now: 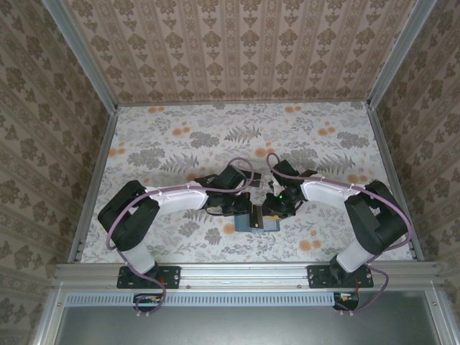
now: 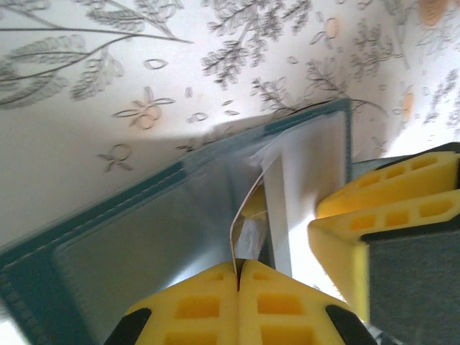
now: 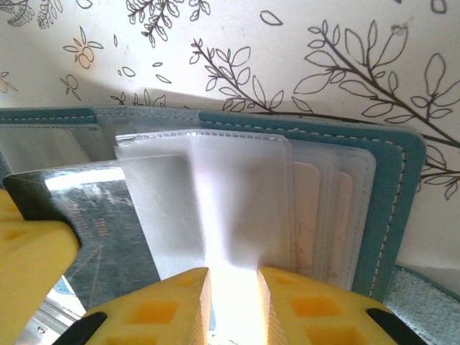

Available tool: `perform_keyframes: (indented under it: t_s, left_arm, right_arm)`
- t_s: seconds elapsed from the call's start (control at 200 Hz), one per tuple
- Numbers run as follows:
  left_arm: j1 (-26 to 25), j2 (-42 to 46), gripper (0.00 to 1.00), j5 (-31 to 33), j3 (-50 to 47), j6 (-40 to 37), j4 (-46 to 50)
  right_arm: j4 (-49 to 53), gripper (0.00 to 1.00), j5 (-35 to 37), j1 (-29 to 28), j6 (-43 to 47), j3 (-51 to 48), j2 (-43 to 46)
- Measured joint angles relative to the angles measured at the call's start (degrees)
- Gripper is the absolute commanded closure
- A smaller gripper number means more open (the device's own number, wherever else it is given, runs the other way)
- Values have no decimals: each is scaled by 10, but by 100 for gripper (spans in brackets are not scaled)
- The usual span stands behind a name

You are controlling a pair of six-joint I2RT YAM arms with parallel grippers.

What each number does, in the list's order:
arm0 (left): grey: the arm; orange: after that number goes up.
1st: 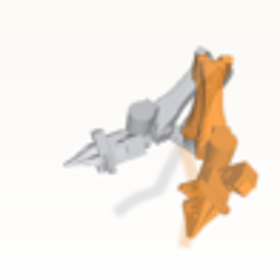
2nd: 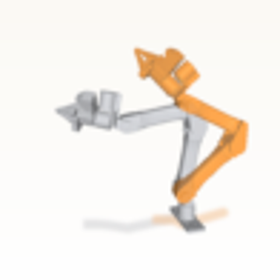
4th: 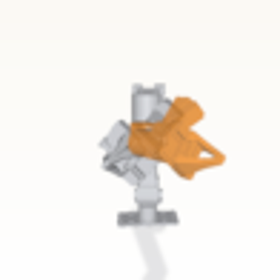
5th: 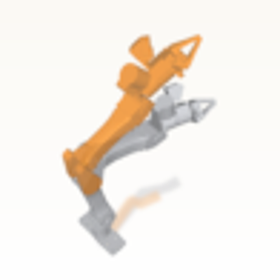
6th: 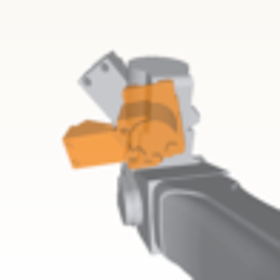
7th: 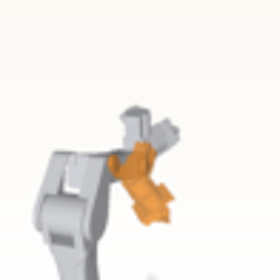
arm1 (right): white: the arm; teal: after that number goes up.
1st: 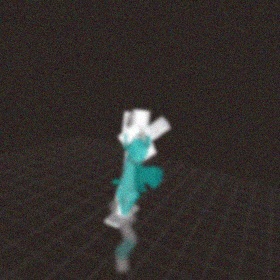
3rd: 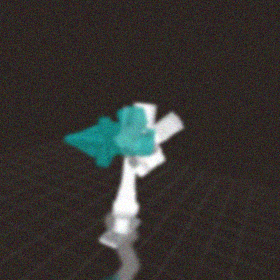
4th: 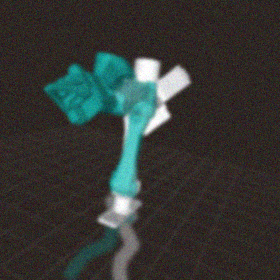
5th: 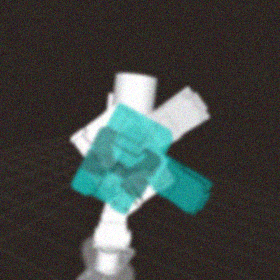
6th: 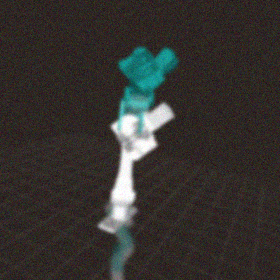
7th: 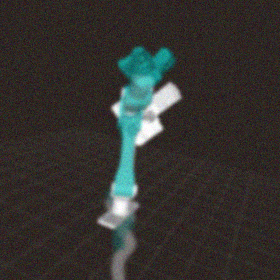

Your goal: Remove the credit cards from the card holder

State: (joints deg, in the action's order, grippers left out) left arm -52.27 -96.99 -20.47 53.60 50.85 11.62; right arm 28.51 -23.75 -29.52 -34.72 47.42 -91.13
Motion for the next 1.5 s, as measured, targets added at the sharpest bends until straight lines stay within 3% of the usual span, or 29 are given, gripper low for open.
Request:
perform_keyframes:
  t_s: [0.57, 0.855, 1.095, 1.495]
  left_arm:
    - [-5, -3, 98, 60, 73, -46, 126]
    - [-9, -10, 95, 62, 75, -44, 118]
    - [-14, -19, 83, 45, 68, -27, 85]
    - [-43, -19, 87, 40, 65, -13, 88]
  right_arm:
    - [4, 75, 7, -1, 0, 0, 1]
    - [4, 75, 7, 0, 2, 0, 1]
    - [6, 75, 7, 0, 2, 0, 1]
    - [13, 75, 10, -1, 2, 0, 4]
